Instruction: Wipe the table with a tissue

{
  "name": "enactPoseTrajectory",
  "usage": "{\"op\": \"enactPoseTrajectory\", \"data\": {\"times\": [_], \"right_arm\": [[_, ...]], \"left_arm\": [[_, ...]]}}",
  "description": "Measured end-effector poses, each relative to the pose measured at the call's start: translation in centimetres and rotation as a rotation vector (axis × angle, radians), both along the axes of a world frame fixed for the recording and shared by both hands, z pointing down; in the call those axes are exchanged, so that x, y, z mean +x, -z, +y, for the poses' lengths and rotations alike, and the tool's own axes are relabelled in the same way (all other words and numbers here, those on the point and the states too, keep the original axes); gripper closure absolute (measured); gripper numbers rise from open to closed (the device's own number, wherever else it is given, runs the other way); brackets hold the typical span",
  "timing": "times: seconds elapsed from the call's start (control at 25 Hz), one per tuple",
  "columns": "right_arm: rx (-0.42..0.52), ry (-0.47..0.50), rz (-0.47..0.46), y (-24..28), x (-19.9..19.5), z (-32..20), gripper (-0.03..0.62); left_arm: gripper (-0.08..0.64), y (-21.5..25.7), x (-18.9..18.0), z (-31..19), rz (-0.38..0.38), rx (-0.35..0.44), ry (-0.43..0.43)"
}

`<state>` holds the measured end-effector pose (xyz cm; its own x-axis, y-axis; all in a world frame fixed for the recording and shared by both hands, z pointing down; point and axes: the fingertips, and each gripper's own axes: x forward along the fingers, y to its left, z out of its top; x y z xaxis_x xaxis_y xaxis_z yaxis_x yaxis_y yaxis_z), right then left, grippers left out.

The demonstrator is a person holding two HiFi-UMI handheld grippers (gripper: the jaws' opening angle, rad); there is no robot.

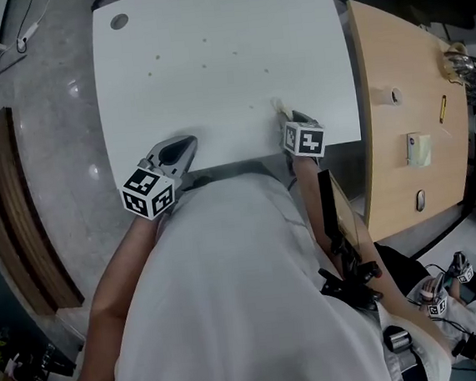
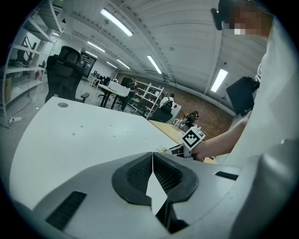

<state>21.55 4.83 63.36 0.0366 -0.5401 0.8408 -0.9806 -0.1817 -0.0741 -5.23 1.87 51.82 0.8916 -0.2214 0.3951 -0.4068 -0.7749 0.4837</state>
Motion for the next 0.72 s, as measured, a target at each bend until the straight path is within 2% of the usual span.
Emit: {"op": "enactPoseTrajectory", "data": {"times": [0.2, 0.72], "right_arm": [[-0.023, -0.004, 0.061, 0.0, -0.9, -0.3, 0.480], [0.016, 0.193, 0.044, -0.1, -9.5, -4.5, 0.480]], "left_arm": [[0.552, -0.4, -1.2, 0.2, -0.005, -0.003, 0.015], [0.552, -0.4, -3.8, 0.6, -0.018, 0.006, 0.038]]}}
